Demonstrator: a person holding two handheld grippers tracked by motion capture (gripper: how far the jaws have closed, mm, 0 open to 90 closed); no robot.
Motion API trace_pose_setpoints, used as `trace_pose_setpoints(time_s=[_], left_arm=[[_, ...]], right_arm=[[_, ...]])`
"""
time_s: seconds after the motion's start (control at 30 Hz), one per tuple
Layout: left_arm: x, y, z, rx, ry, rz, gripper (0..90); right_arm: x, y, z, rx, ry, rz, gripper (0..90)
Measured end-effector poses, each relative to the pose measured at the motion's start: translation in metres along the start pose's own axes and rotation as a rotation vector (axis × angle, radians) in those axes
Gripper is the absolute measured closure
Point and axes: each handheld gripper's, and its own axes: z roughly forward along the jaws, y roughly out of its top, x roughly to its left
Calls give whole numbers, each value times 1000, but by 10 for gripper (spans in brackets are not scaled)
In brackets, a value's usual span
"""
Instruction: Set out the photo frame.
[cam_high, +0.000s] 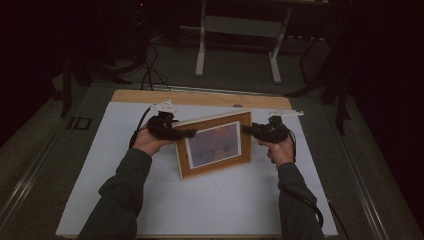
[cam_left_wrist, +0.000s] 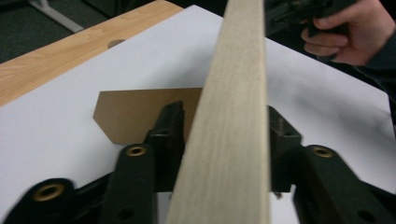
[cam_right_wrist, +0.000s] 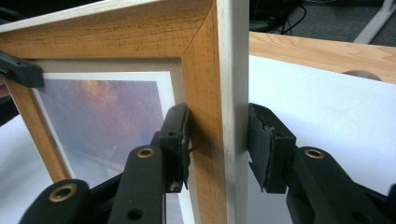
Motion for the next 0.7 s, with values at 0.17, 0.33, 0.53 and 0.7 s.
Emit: trace_pose_setpoints(time_s=[0.17, 0.33, 0.53, 0.7], left_arm=[[2, -3, -15, -50, 24, -22, 499], [5, -8, -29, -90, 39, -42, 516], [9, -12, -34, -97, 31, -55, 536], [10, -12, -34, -104, 34, -61, 580]], right_arm=[[4, -2, -2, -5, -27, -9, 610], [11, -4, -5, -1, -61, -16, 616], [23, -13, -15, -4, -105, -17, 622], [31, -19, -23, -10, -133, 3, 623]])
